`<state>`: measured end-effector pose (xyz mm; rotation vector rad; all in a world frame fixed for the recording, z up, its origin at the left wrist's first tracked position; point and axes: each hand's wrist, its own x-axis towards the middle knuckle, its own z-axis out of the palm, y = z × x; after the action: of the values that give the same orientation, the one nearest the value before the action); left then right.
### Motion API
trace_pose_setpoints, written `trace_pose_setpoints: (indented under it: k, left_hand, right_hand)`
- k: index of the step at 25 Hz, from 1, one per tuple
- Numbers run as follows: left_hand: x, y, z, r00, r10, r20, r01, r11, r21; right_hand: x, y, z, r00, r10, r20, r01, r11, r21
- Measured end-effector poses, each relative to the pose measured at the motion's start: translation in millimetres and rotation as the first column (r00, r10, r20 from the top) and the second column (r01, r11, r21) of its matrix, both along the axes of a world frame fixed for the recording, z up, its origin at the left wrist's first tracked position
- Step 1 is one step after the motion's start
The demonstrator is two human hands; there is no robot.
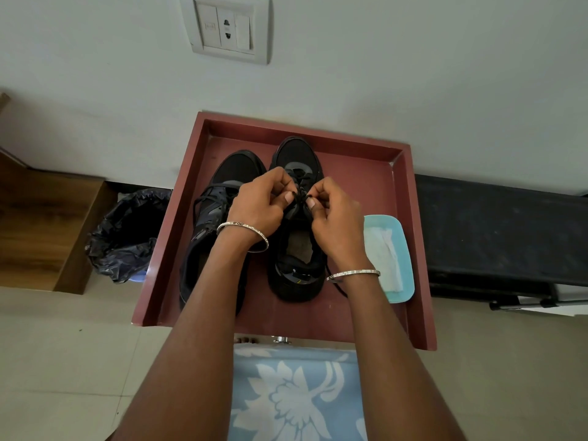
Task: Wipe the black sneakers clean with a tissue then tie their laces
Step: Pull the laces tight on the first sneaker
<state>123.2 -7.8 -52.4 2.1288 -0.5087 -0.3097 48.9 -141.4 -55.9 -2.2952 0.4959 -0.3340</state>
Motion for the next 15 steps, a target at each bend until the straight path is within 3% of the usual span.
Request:
trace_pose_setpoints:
  k: [4, 7, 10, 15]
  left_hand:
    - [3.2, 6.7, 3.5, 0.979, 0.0, -0.204, -0.015, 0.998, -0.068]
    - [4.5, 14.4, 9.0, 0.922, -0.087, -0.377, 0.091, 0.996, -0.007]
    - [2.0, 15.6, 10.4, 0.919, -0.126, -0.374, 0.174, 0.98, 0.097]
    - [2.9, 16.5, 8.7, 0.938, -0.06, -0.341, 0.077, 0.996, 0.037]
  right_hand:
    - [-3.3, -6.8, -1.6, 1.0, -0.003, 0.028, 0.0, 0.994, 0.109]
    - [-14.4, -24.6, -1.9, 0.995, 0.038, -0.096, -0.022, 0.986, 0.167]
    - [-25.3, -34.4, -2.1, 0.962, 0.091, -0.258, -0.043, 0.982, 0.185]
    - [-27.5, -28.8, 3.7, 0.976, 0.034, -0.217, 0.007, 0.983, 0.186]
